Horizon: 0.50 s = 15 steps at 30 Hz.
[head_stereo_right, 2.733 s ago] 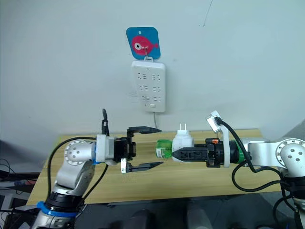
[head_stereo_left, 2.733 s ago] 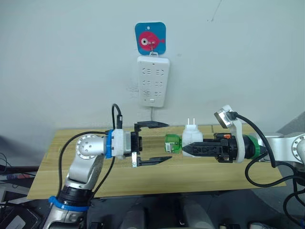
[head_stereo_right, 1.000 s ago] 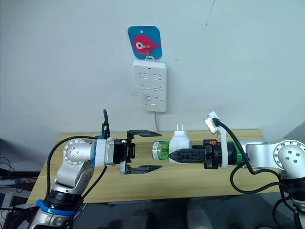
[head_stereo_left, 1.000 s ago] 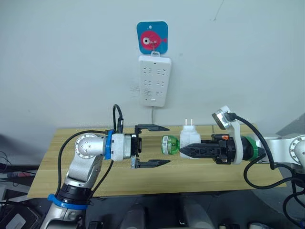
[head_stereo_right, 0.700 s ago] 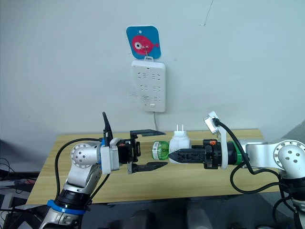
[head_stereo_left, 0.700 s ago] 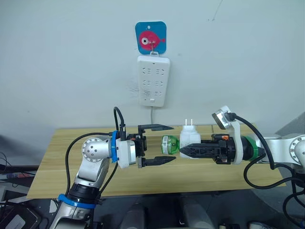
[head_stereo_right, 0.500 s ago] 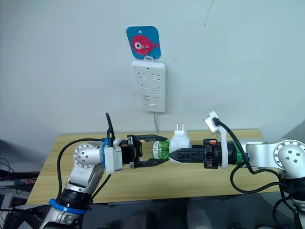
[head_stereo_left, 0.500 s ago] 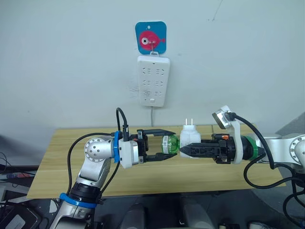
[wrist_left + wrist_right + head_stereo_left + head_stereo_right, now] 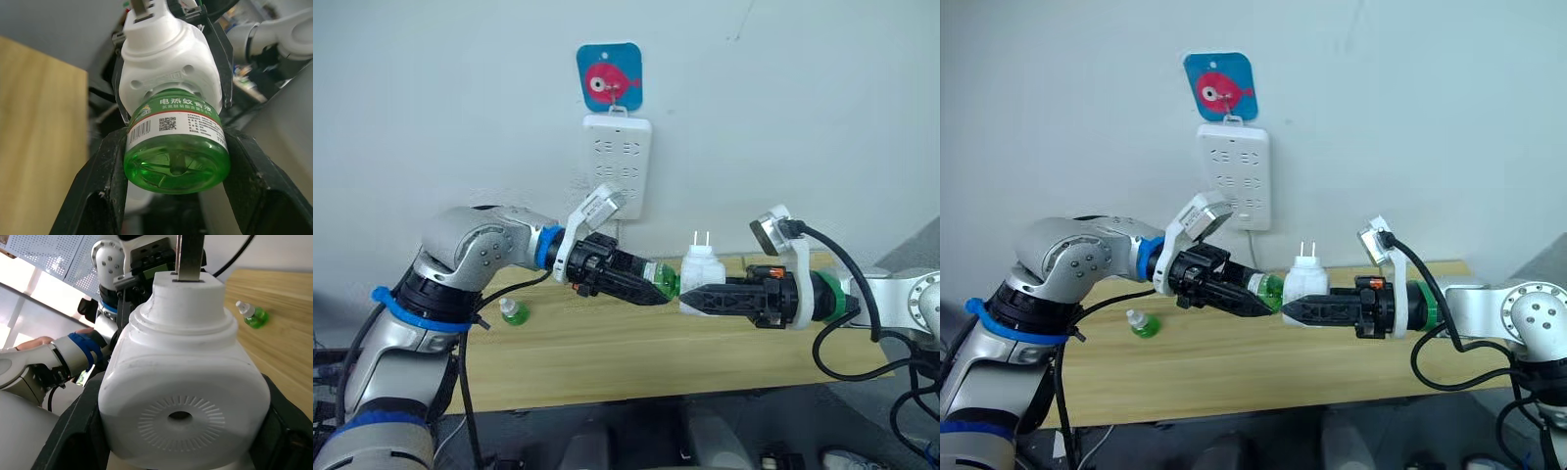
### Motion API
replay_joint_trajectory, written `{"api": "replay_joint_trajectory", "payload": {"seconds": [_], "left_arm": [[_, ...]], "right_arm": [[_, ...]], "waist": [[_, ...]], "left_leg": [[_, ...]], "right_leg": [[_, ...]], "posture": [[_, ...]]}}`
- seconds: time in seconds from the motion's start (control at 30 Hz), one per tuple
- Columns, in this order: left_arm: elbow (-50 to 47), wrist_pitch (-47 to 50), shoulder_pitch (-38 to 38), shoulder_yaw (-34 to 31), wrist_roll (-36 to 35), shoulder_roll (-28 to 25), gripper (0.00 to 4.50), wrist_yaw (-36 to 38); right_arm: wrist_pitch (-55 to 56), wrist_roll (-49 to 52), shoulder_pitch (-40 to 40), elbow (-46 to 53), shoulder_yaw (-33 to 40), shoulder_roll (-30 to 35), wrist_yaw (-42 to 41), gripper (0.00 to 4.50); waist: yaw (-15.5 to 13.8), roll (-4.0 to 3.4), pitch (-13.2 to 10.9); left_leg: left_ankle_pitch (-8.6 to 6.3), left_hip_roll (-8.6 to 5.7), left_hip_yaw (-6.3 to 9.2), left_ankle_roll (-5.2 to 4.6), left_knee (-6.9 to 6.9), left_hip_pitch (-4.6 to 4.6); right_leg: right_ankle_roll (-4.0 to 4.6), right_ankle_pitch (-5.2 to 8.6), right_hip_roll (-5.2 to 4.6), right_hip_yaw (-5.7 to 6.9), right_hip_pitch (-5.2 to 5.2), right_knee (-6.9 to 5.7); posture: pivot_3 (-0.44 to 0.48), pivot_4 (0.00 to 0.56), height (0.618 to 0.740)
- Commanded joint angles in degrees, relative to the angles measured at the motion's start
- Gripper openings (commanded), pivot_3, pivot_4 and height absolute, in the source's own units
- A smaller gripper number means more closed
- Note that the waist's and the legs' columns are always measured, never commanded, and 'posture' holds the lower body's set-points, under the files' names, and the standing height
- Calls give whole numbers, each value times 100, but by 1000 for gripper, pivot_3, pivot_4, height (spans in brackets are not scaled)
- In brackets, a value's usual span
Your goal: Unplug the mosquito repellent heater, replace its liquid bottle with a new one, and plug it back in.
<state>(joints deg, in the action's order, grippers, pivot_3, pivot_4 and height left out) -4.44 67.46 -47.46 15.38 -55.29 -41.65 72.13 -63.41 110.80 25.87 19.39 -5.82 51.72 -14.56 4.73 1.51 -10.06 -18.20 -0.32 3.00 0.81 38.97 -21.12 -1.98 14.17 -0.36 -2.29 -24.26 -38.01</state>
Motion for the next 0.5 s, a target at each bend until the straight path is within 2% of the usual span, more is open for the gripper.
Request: {"api": "replay_joint_trajectory", "payload": {"seconds": [0.03,0.07,0.13,0.3,0.4,0.5], "left_arm": [[-14,-182,120,-445,141,34,2312,-229],[-47,-424,210,-506,244,103,2312,-290],[-258,-1020,448,-378,644,14,3022,-131],[-687,-2359,1109,-417,1356,-135,4455,193],[-877,-3124,1510,-668,1571,-130,4500,335],[-868,-4680,1929,-834,2242,25,4500,441]], "right_arm": [[-60,60,-24,136,110,112,-2,3020],[-49,73,-35,143,112,113,10,3020],[-31,99,-59,153,114,120,34,3020],[-27,126,-75,114,139,138,54,3020],[-52,106,-90,92,172,162,27,3020],[-73,87,-111,86,200,175,2,3020]], "waist": [[6,-1,0],[5,-1,-1],[2,-1,-1],[-7,-2,-1],[-34,-2,-1],[-55,-2,-1]], "left_leg": [[0,3,5,1,-1,-2],[1,3,9,2,-2,-1],[1,3,11,3,-1,0],[3,-3,-5,6,1,5],[3,-6,-6,5,3,5],[2,-9,-8,5,3,5]], "right_leg": [[1,0,-14,-5,-1,0],[4,2,-15,-3,-1,0],[6,2,-19,-4,0,-3],[7,2,-26,-17,4,-1],[7,2,-31,-16,8,3],[7,1,-38,-15,8,4]], "posture": [[-109,154,730],[-109,154,730],[-107,155,730],[-105,154,730],[-103,154,730],[-103,153,730]]}}
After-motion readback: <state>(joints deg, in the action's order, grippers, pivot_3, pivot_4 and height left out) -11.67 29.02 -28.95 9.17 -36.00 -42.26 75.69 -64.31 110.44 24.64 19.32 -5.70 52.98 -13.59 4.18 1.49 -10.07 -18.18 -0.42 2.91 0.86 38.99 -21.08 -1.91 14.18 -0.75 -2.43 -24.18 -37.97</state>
